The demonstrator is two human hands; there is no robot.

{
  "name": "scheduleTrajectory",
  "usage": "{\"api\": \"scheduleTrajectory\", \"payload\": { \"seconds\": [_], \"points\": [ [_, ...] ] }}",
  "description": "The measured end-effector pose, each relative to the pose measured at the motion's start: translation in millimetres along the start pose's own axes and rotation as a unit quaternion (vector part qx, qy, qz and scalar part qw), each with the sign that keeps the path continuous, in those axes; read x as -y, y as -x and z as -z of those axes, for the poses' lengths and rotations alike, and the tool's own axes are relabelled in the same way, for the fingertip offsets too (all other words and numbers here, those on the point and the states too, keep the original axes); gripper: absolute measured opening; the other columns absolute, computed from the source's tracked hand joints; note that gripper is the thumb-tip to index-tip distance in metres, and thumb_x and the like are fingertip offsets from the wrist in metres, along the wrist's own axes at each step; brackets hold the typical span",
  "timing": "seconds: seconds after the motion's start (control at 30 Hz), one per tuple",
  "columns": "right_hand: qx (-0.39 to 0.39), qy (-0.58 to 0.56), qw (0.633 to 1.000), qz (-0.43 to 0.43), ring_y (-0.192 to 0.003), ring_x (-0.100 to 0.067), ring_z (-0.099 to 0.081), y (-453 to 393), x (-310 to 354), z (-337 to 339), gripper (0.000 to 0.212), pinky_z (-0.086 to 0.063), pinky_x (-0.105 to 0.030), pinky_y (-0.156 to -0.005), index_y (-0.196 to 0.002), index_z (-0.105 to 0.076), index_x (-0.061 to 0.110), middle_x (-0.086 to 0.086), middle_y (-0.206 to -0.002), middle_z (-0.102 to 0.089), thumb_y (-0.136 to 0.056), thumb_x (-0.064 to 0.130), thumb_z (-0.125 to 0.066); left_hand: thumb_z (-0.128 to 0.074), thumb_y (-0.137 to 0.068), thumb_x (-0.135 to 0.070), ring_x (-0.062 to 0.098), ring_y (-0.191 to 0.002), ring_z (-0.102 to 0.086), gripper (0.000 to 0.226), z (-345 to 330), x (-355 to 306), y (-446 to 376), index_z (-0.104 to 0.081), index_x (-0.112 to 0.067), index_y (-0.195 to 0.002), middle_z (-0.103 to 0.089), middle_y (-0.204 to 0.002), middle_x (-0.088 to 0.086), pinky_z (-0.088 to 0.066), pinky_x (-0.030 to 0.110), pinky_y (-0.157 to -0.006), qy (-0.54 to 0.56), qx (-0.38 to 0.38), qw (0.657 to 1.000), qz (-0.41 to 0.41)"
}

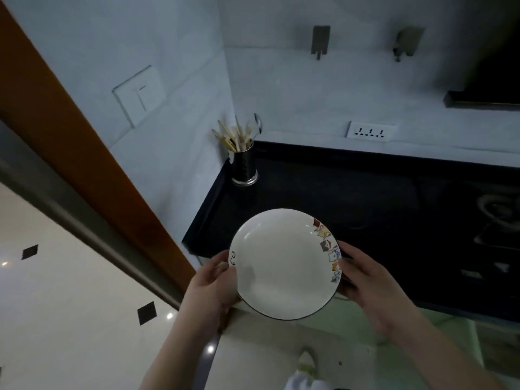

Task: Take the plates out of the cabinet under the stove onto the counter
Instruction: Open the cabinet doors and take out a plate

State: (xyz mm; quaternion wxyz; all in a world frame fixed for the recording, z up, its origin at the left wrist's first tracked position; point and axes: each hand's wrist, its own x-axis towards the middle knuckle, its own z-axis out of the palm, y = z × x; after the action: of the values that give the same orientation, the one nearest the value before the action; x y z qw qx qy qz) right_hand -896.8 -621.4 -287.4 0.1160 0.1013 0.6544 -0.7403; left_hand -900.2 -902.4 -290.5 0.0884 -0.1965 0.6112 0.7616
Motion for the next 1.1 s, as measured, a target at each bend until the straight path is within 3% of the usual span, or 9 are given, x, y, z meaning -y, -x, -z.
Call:
{"api": "scheduleTrajectory", "payload": {
  "seconds": [0.13, 0.2, 0.3, 0.4, 0.53, 0.73, 0.87, 0.97, 1.1],
  "points": [
    [-0.025, -0.011, 1.000, -0.011, -0.102, -0.022, -0.070, -38.2, -1.0, 17.4, 0.031, -0.058, -0.036, -0.083, -0.114, -0.066, 0.044, 0.001, -0.114, -0.072, -0.100, 0.022, -0.050, -0.078, -0.067, -0.031, 0.022, -0.089, -0.074, 0.046, -22.9, -8.2, -50.7, -0.069, -0.024, -0.112, -0.077, -0.103, 0.001, -0.061, 0.034, -0.063, -0.003, 0.036, 0.999, 0.032],
    [-0.039, -0.020, 0.999, -0.020, -0.104, -0.019, -0.069, -60.8, -1.4, 25.2, 0.030, -0.058, -0.031, -0.081, -0.115, -0.066, 0.042, 0.002, -0.115, -0.072, -0.099, 0.022, -0.051, -0.076, -0.070, -0.033, 0.022, -0.090, -0.074, 0.039, -34.0, -11.8, -76.0, -0.073, -0.028, -0.108, -0.076, -0.105, 0.003, -0.060, 0.033, -0.065, -0.023, 0.049, 0.998, 0.037],
    [-0.061, -0.031, 0.997, -0.040, -0.102, -0.015, -0.070, -96.3, 1.5, 32.7, 0.028, -0.058, -0.025, -0.075, -0.112, -0.067, 0.041, 0.003, -0.112, -0.073, -0.098, 0.021, -0.053, -0.070, -0.085, -0.023, 0.028, -0.093, -0.073, 0.022, -48.7, -19.3, -112.1, -0.075, -0.030, -0.105, -0.075, -0.107, 0.007, -0.060, 0.036, -0.067, -0.032, 0.081, 0.995, 0.041],
    [-0.073, -0.030, 0.995, -0.066, -0.101, -0.015, -0.070, -128.4, 0.1, 36.6, 0.027, -0.058, -0.030, -0.079, -0.119, -0.064, 0.036, 0.003, -0.110, -0.074, -0.096, 0.023, -0.056, -0.067, -0.089, -0.015, 0.032, -0.097, -0.072, 0.022, -56.1, -17.8, -148.8, -0.074, -0.024, -0.109, -0.075, -0.109, 0.009, -0.061, 0.043, -0.069, -0.033, 0.060, 0.995, 0.068],
    [-0.085, -0.030, 0.992, -0.092, -0.102, -0.017, -0.070, -171.3, 0.9, 34.9, 0.030, -0.057, -0.039, -0.085, -0.122, -0.062, 0.033, 0.003, -0.110, -0.073, -0.096, 0.018, -0.057, -0.065, -0.090, -0.011, 0.026, -0.097, -0.073, 0.022, -57.6, -16.6, -191.5, -0.077, -0.028, -0.099, -0.075, -0.107, 0.006, -0.061, 0.038, -0.069, -0.011, 0.049, 0.993, 0.106],
    [-0.110, -0.043, 0.982, -0.148, -0.107, -0.021, -0.066, -219.8, -8.1, 20.3, 0.033, -0.056, -0.044, -0.090, -0.126, -0.058, 0.030, -0.001, -0.118, -0.069, -0.097, 0.014, -0.055, -0.061, -0.094, -0.007, 0.027, -0.098, -0.072, 0.025, -47.9, -1.6, -249.1, -0.071, -0.018, -0.114, -0.075, -0.107, 0.009, -0.061, 0.038, -0.070, -0.012, 0.036, 0.988, 0.147],
    [-0.144, -0.036, 0.973, -0.176, -0.105, -0.017, -0.065, -243.2, -20.7, 4.8, 0.027, -0.058, -0.029, -0.070, -0.119, -0.058, 0.033, 0.003, -0.116, -0.067, -0.098, 0.015, -0.053, -0.061, -0.095, -0.011, 0.022, -0.095, -0.073, 0.026, -39.6, 5.1, -280.9, -0.068, -0.022, -0.117, -0.076, -0.108, 0.003, -0.061, 0.037, -0.068, -0.044, 0.037, 0.983, 0.172],
    [-0.178, -0.040, 0.963, -0.200, -0.102, -0.016, -0.064, -258.5, -29.2, -2.9, 0.030, -0.055, -0.028, -0.064, -0.122, -0.057, 0.030, 0.004, -0.115, -0.064, -0.096, 0.015, -0.056, -0.062, -0.093, -0.012, 0.021, -0.097, -0.073, 0.028, -34.7, 4.3, -296.5, -0.069, -0.024, -0.117, -0.075, -0.110, 0.002, -0.061, 0.038, -0.069, -0.054, 0.035, 0.983, 0.175],
    [-0.197, -0.049, 0.955, -0.216, -0.106, -0.020, -0.064, -270.8, -40.9, -10.5, 0.034, -0.058, -0.039, -0.079, -0.127, -0.057, 0.027, 0.002, -0.118, -0.066, -0.096, 0.014, -0.057, -0.061, -0.094, -0.010, 0.025, -0.105, -0.068, 0.033, -35.4, 3.1, -316.5, -0.064, -0.021, -0.125, -0.071, -0.118, 0.004, -0.060, 0.042, -0.073, -0.062, 0.027, 0.977, 0.201]
  ]
}}
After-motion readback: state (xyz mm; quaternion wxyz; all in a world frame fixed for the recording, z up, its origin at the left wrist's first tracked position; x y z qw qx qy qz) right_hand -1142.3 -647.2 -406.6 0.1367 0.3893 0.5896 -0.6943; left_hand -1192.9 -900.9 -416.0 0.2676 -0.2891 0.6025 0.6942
